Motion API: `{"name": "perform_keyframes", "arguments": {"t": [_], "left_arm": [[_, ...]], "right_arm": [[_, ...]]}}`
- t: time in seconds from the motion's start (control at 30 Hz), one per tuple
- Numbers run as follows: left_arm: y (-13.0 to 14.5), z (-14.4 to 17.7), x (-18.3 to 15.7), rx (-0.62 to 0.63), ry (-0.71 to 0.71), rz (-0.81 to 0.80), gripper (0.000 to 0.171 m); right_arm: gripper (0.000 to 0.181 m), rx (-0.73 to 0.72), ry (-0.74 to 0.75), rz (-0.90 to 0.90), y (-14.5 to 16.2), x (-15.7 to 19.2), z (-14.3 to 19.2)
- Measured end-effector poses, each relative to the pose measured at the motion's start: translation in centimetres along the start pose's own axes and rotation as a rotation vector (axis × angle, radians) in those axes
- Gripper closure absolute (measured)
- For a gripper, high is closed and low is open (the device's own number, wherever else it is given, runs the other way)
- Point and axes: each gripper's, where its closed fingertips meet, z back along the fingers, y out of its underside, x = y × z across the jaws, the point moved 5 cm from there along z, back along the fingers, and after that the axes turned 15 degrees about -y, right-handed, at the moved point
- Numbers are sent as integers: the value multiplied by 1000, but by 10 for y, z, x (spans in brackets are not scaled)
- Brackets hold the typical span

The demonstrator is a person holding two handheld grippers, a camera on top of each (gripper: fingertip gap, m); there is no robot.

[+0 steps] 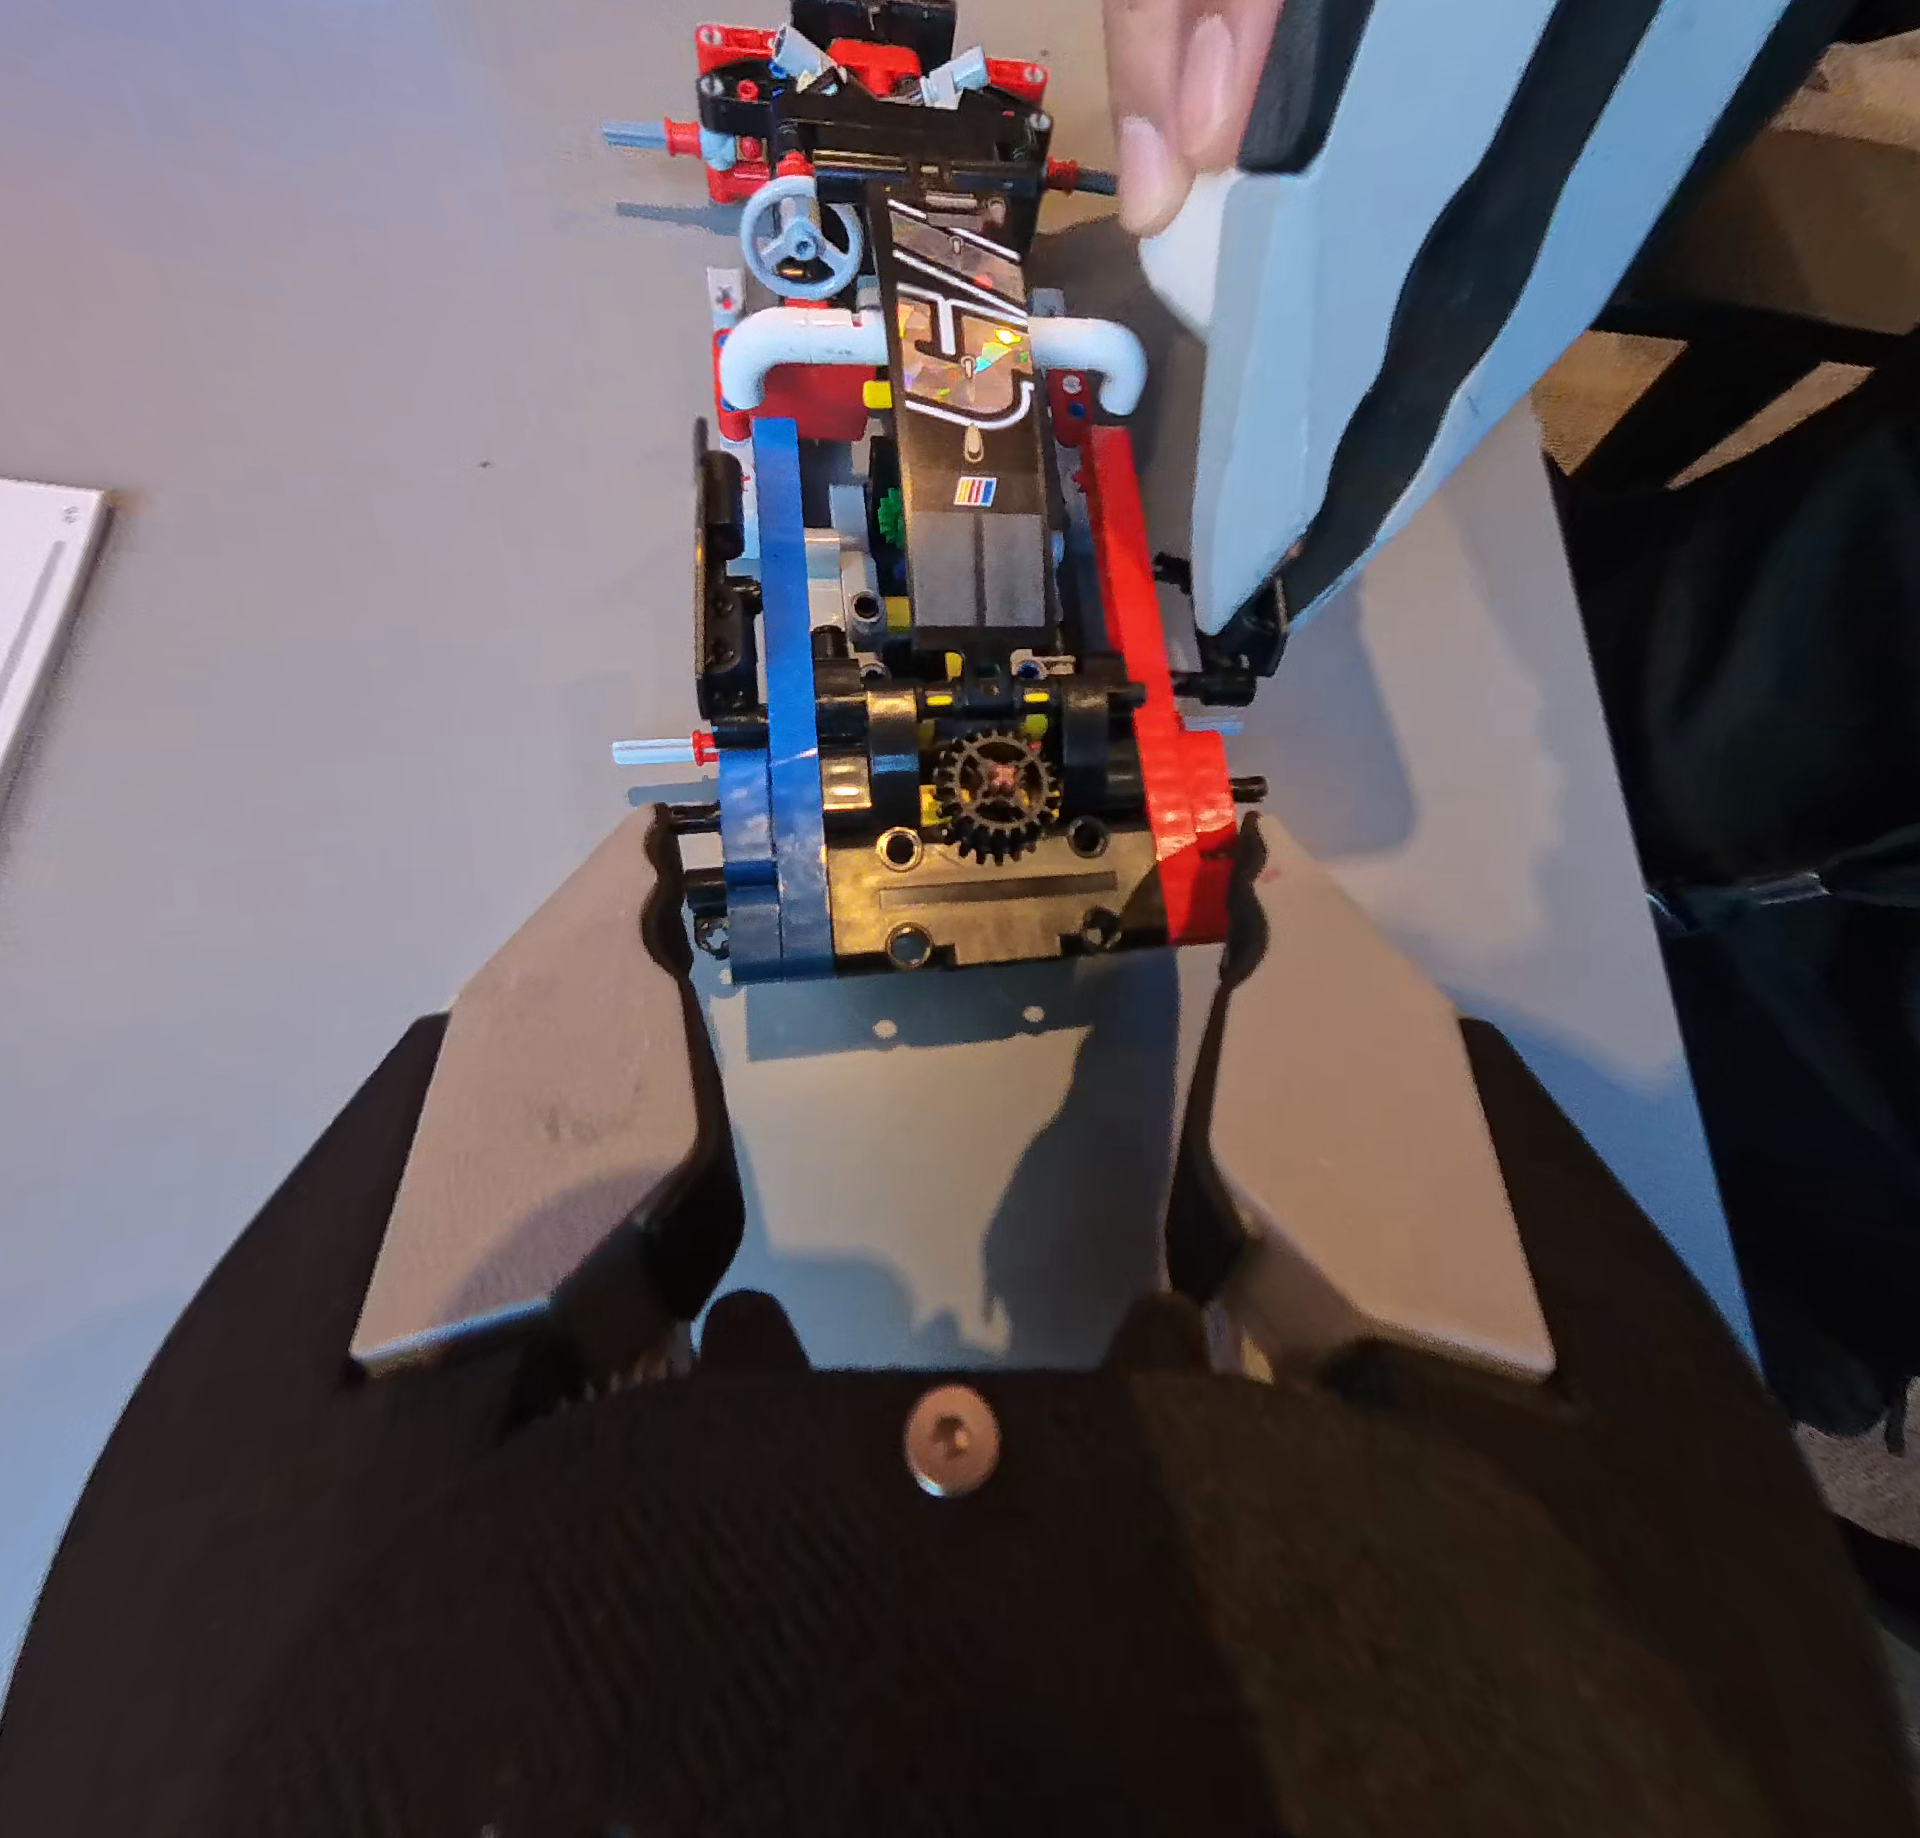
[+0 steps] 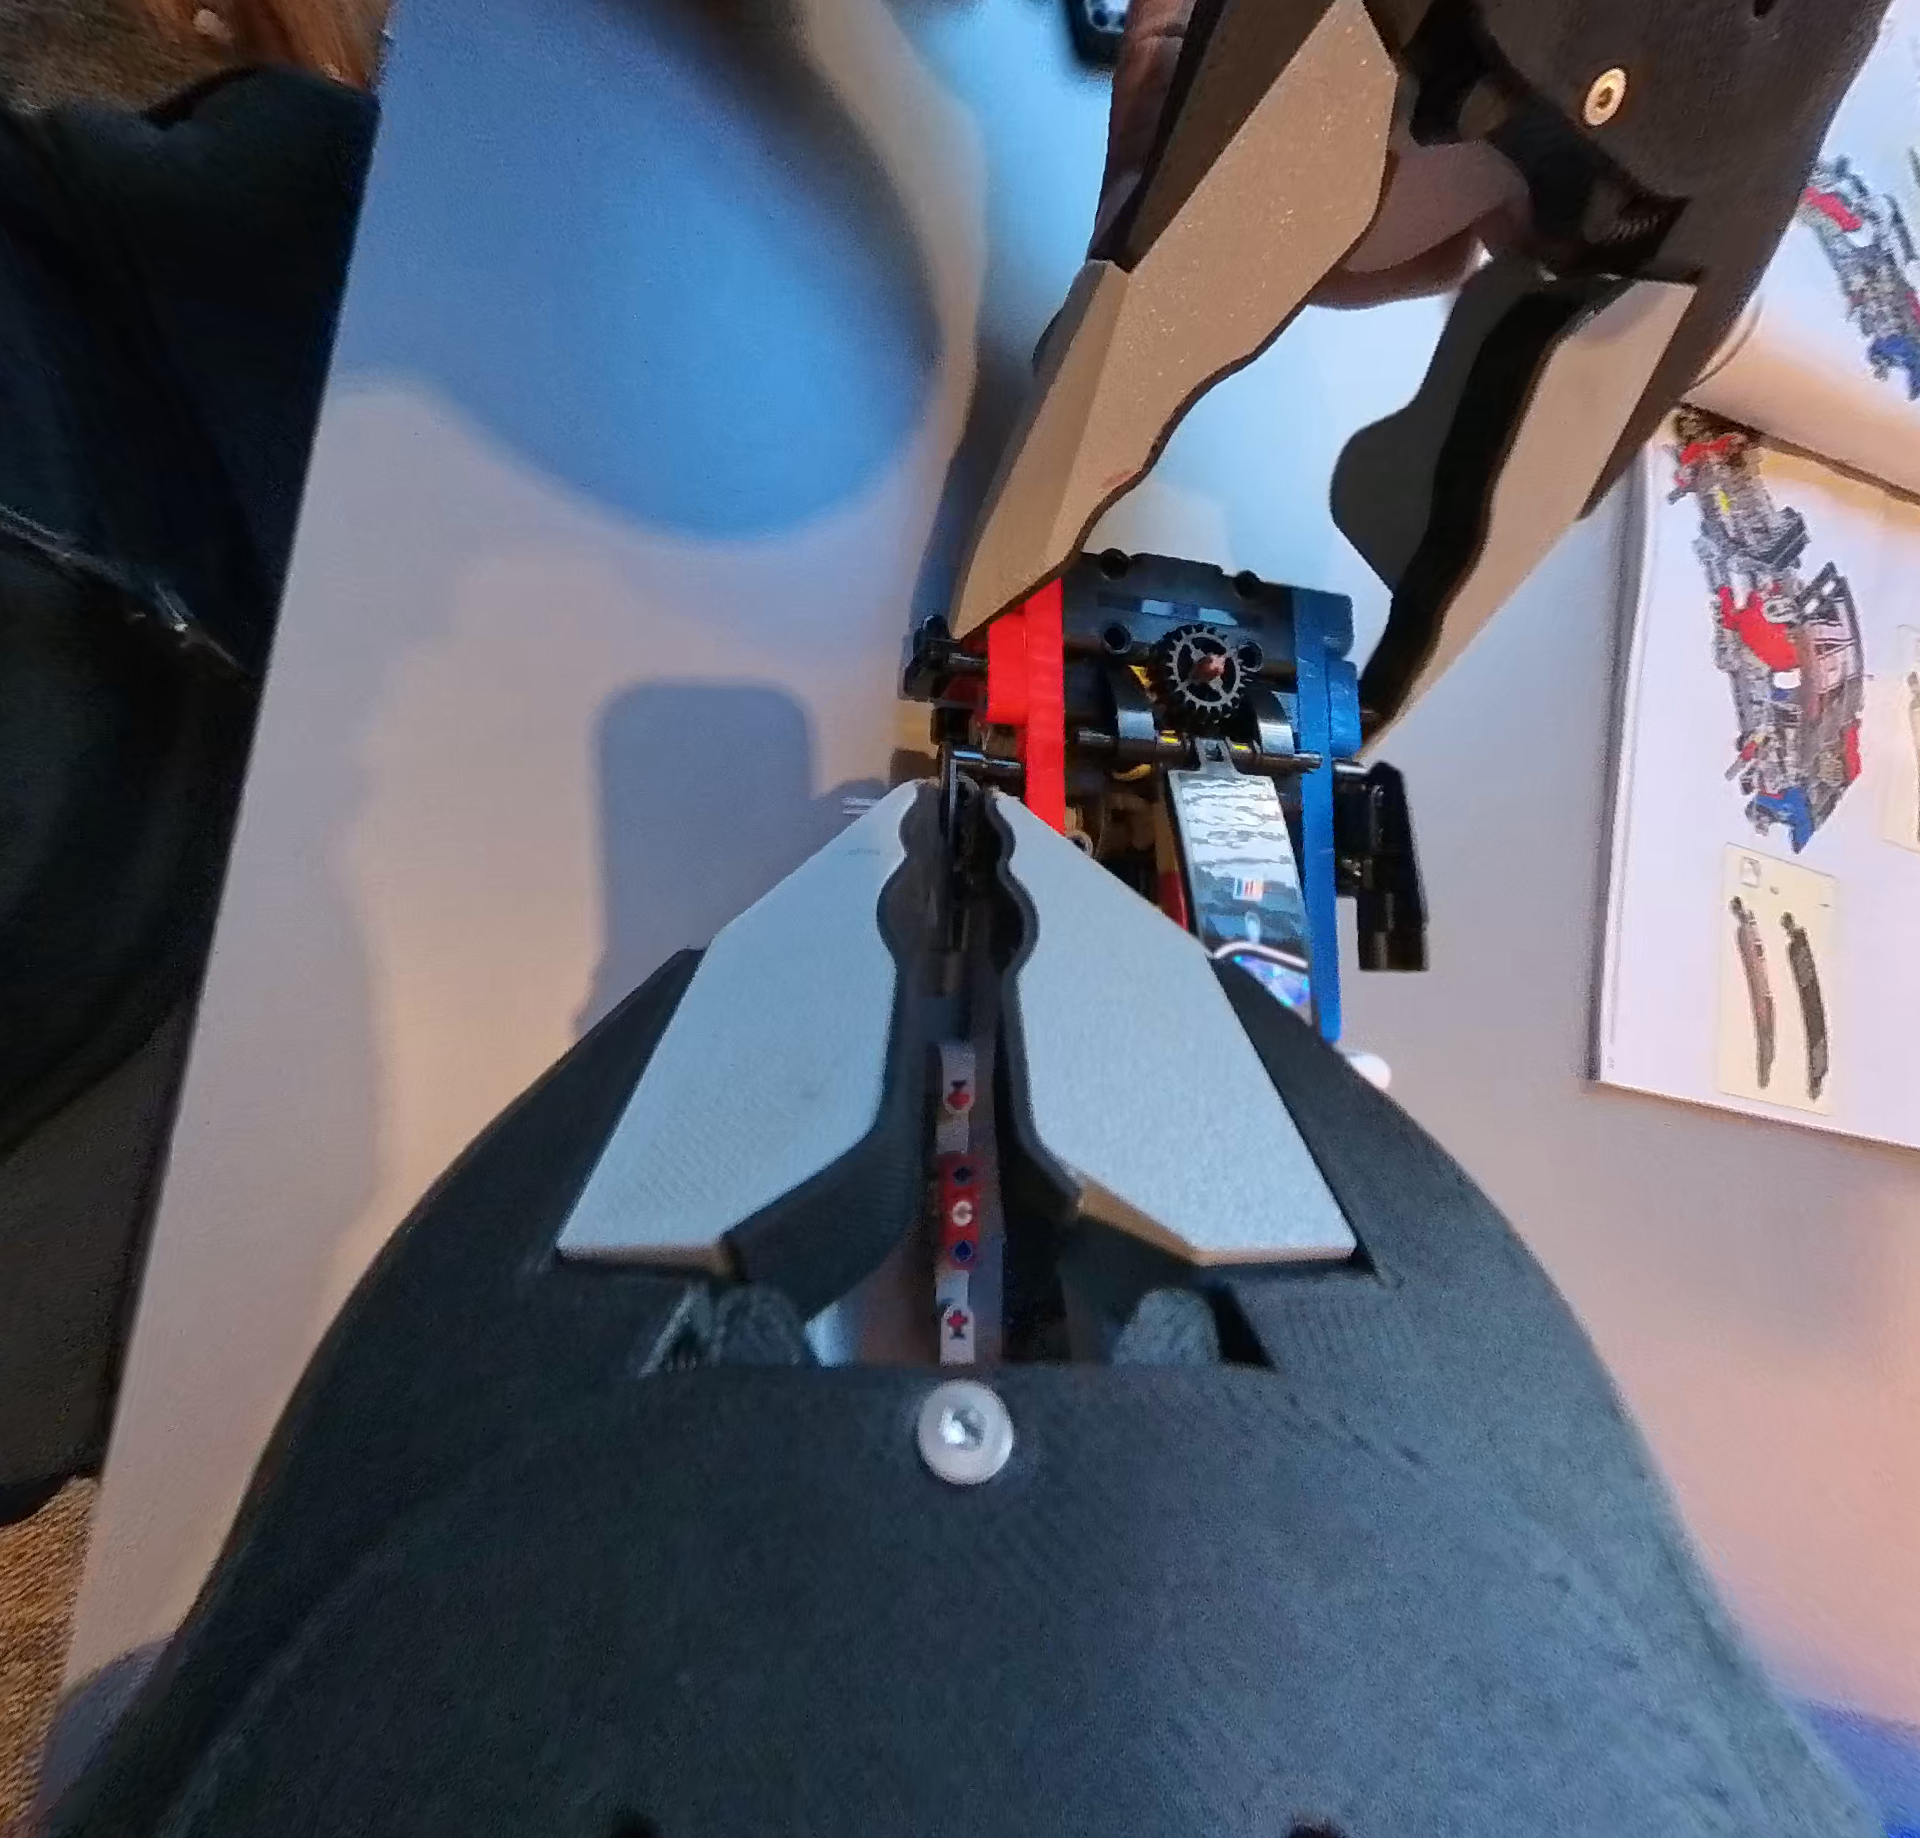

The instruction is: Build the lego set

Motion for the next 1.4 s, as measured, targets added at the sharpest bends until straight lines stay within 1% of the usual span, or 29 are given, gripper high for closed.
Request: {"name": "perform_keyframes", "arguments": {"t": [0.07,0.17,0.27,0.37,0.5,0.57,0.63,0.7,0.83,0.9,0.97,1.03,1.07,1.13,1.23,1.3,1.4], "left_arm": [[-2,-2,-6,-9,19,-12,69],[-4,-5,-12,-15,35,-18,69],[-4,-5,-12,-21,40,-16,69],[-5,2,-8,-38,18,-23,68],[-17,18,-8,-99,21,-16,75],[-21,17,-12,-100,23,-33,79],[-22,11,-19,-76,31,-46,79],[-22,5,-20,-55,9,-49,79],[-24,4,-21,-47,-19,-47,79],[-26,3,-18,-45,-73,-61,73],[-31,7,-17,-77,-134,-93,72],[-36,14,-19,-118,-128,-108,75],[-37,16,-21,-117,-101,-96,74],[-34,14,-23,-83,-89,-85,69],[-31,5,-30,-59,-104,-132,73],[-30,-1,-34,-39,-129,-179,78],[-26,-9,-33,18,-190,-222,76]], "right_arm": [[177,-6,-19,-17,1,7,-1],[177,-19,-6,-31,3,14,1],[177,-31,-8,-47,3,17,3],[177,-28,-3,-42,2,18,3],[177,-27,-1,-32,1,18,2],[177,-27,-8,-35,0,17,2],[177,-30,-10,-37,-1,15,2],[177,-31,-9,-41,-1,14,3],[177,-34,-20,-49,1,13,2],[177,-39,-11,-51,1,11,3],[177,-52,-9,-60,0,9,4],[177,-65,-9,-65,0,9,4],[177,-69,-7,-64,0,9,4],[177,-72,-6,-64,1,9,2],[177,-79,-7,-65,2,9,2],[177,-82,-7,-66,3,8,3],[177,-63,7,-65,6,6,2]]}}
